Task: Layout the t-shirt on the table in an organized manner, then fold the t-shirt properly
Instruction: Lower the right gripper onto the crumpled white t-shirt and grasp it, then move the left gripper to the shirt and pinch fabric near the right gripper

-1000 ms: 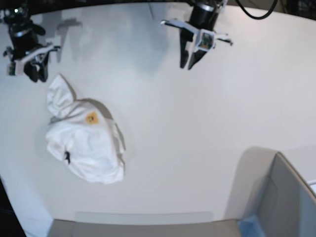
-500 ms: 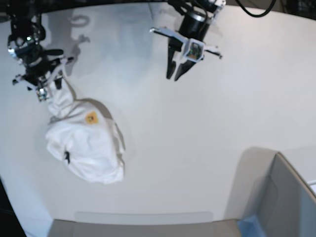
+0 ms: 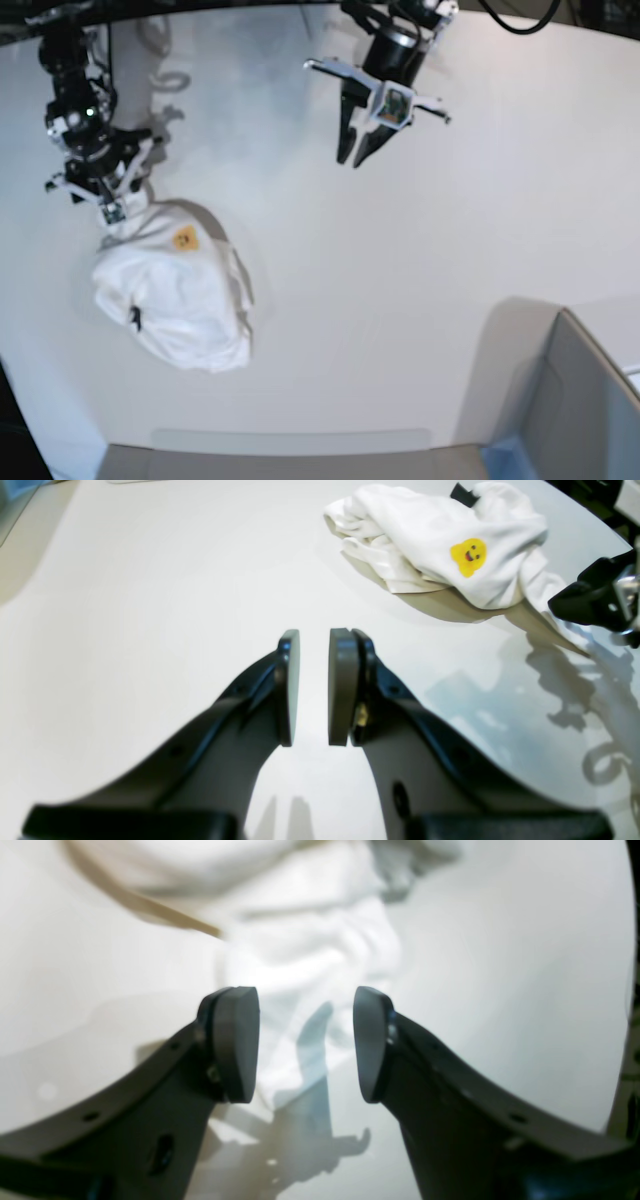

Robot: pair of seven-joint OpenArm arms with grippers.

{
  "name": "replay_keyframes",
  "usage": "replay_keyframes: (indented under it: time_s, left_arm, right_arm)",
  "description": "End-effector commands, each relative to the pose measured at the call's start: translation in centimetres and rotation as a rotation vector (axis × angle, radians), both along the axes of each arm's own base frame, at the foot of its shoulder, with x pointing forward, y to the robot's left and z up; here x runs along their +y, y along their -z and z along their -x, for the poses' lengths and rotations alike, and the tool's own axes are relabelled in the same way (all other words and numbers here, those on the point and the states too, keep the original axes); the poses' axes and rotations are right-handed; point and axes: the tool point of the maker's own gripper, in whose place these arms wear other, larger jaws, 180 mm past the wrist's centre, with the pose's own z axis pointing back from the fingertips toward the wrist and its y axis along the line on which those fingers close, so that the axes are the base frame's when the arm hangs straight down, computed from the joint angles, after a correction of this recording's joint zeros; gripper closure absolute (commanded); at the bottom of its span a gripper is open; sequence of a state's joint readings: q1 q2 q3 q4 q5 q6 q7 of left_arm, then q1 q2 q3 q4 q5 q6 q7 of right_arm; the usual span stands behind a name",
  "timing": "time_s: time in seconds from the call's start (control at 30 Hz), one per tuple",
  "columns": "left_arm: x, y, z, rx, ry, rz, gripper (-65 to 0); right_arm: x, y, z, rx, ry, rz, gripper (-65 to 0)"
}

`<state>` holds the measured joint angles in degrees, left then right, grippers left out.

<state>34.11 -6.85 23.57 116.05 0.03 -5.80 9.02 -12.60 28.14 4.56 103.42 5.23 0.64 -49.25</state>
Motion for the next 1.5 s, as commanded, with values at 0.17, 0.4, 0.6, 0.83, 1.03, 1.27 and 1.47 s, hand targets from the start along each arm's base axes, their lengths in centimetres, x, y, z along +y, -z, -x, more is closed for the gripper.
replay_keyframes:
  time_s: [0.17,0.4,0.6,0.83,1.03,1.27,1.47]
  left_arm:
    - [0.0,-1.0,-0.4,-0.04,-0.002,0.012,-11.7]
    - [-0.1,-1.3,-0.8,-0.055,-0.002,0.012,-11.7]
    - [0.1,-1.3,-0.9,-0.056,-0.004,0.01,-11.7]
    - [0.0,-1.3,-0.9,-0.057,-0.003,0.01,-11.7]
    - [-0.2,-1.0,-1.2,-0.055,0.001,0.009,-11.7]
    - [-1.8,-2.4,-1.8,-0.101,0.043,0.034,-11.9]
    - [-8.4,-6.7,-2.6,-0.224,0.229,0.116,-13.3]
  right_arm:
    - [0.7,0.3,-2.5,-0.027,-0.01,0.007,-30.3]
    - [1.8,2.0,-2.6,0.022,-0.037,0.006,-27.3]
    - [1.9,1.6,-2.9,0.005,-0.035,0.001,0.0]
    - [7.0,-3.8,-2.0,-0.144,-0.158,-0.065,0.0]
    - [9.8,-6.2,-1.1,-0.211,-0.189,-0.13,0.0]
    - [8.3,-3.8,1.8,-0.128,-0.126,-0.134,-1.5]
    - [1.3,-5.3,2.2,-0.202,0.074,-0.082,-25.6]
